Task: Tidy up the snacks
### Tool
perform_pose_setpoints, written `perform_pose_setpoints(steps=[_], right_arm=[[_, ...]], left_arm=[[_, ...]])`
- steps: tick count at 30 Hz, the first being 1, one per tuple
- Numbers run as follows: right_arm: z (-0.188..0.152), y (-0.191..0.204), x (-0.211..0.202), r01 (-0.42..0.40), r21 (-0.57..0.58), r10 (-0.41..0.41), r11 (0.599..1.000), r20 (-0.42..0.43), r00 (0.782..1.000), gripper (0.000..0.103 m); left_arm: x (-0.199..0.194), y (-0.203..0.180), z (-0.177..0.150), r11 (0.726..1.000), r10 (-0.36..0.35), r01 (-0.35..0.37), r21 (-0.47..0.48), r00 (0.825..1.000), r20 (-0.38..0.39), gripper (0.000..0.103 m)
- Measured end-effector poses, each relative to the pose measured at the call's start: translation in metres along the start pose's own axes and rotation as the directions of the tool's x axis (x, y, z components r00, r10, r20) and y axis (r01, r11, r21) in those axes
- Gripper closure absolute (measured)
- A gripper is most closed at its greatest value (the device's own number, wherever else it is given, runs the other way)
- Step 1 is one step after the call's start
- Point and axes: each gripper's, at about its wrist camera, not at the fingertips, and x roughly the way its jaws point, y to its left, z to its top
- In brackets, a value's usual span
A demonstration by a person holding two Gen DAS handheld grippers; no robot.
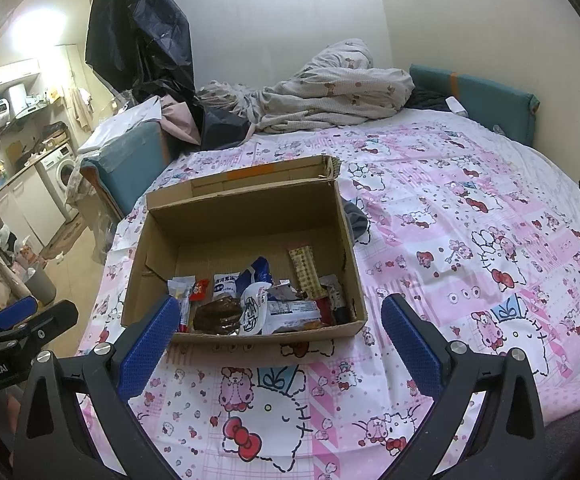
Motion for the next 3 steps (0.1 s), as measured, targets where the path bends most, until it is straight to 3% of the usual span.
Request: perform_pose_setpoints(steps=[3], right_arm=[[0.0001, 0.0013, -0.0003, 0.0, 0.002, 0.0, 1.0, 0.001, 1.0, 0.0]], left_arm=[[-0.0002, -0.0001, -0.0003, 1.0, 0.001, -0.001, 0.0, 1.0, 0.0, 0.0]])
